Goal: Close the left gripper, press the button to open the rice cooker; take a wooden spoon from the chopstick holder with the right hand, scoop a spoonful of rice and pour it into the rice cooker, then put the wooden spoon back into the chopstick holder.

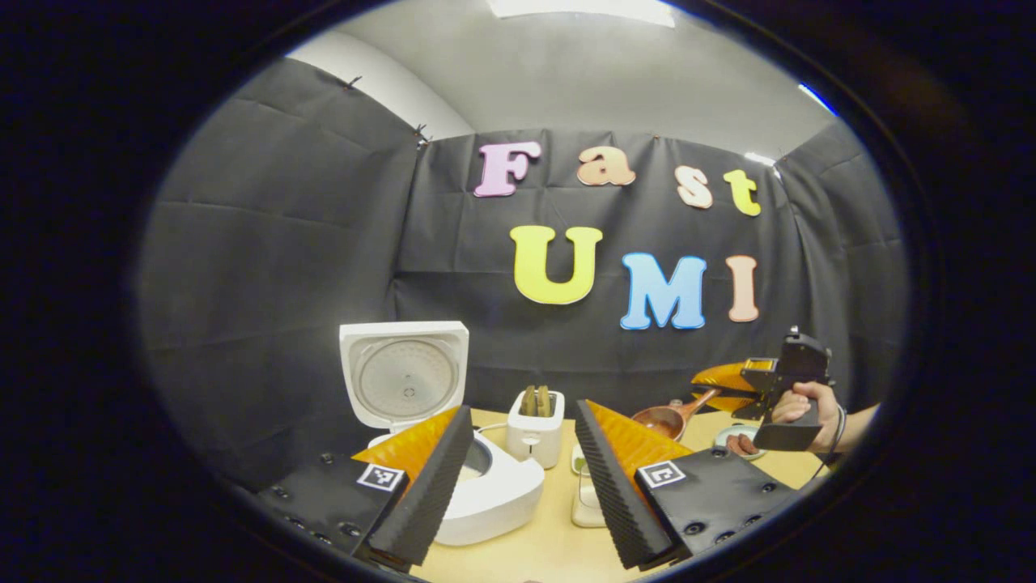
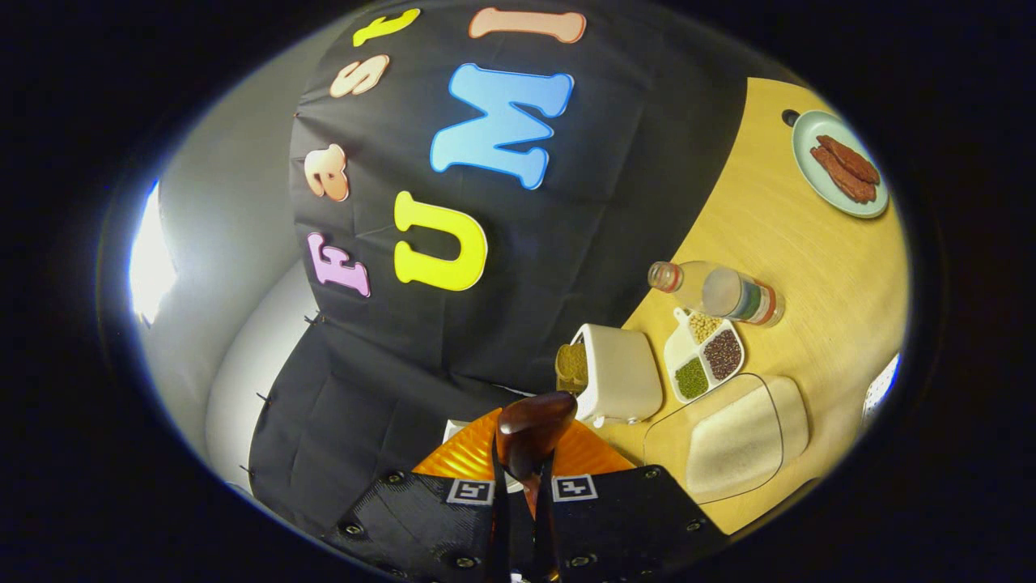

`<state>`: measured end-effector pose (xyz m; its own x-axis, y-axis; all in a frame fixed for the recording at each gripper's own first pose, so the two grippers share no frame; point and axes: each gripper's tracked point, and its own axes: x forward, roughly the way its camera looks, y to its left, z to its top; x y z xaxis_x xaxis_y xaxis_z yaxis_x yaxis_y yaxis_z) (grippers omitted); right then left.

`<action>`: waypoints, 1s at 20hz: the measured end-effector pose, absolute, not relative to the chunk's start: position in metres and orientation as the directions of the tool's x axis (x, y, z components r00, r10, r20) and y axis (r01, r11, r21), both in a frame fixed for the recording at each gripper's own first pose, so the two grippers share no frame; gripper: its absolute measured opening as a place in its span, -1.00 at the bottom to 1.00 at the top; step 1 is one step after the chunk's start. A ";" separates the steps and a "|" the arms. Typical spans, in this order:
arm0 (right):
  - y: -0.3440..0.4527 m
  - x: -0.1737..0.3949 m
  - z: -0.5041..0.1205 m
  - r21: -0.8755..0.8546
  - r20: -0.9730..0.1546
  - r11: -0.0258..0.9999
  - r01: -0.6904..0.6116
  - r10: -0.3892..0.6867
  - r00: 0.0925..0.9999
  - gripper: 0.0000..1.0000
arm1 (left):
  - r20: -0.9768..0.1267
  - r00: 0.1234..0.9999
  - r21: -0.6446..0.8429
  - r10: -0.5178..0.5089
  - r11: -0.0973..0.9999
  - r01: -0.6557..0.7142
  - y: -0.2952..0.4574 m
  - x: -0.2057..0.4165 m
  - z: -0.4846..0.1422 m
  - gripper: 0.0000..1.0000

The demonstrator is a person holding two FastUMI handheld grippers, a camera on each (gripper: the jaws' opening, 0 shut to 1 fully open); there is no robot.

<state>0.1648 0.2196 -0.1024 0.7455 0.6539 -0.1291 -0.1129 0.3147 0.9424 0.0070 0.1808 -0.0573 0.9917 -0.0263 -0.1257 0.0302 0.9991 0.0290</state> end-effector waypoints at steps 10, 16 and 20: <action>0.347 0.165 -0.046 0.890 -0.066 0.354 -0.286 0.722 0.689 -0.77 | -0.106 0.992 0.034 -0.074 0.996 0.078 0.234 -0.015 -0.040 0.84; 0.443 0.168 -0.067 0.850 -0.106 0.389 -0.355 0.787 0.608 -0.77 | -0.128 0.990 0.012 -0.066 0.998 0.068 0.263 -0.027 -0.052 0.75; 0.490 0.171 -0.096 0.781 -0.160 0.462 -0.420 0.798 0.580 -0.77 | -0.124 0.992 0.007 -0.033 0.999 0.034 0.286 -0.033 -0.049 0.76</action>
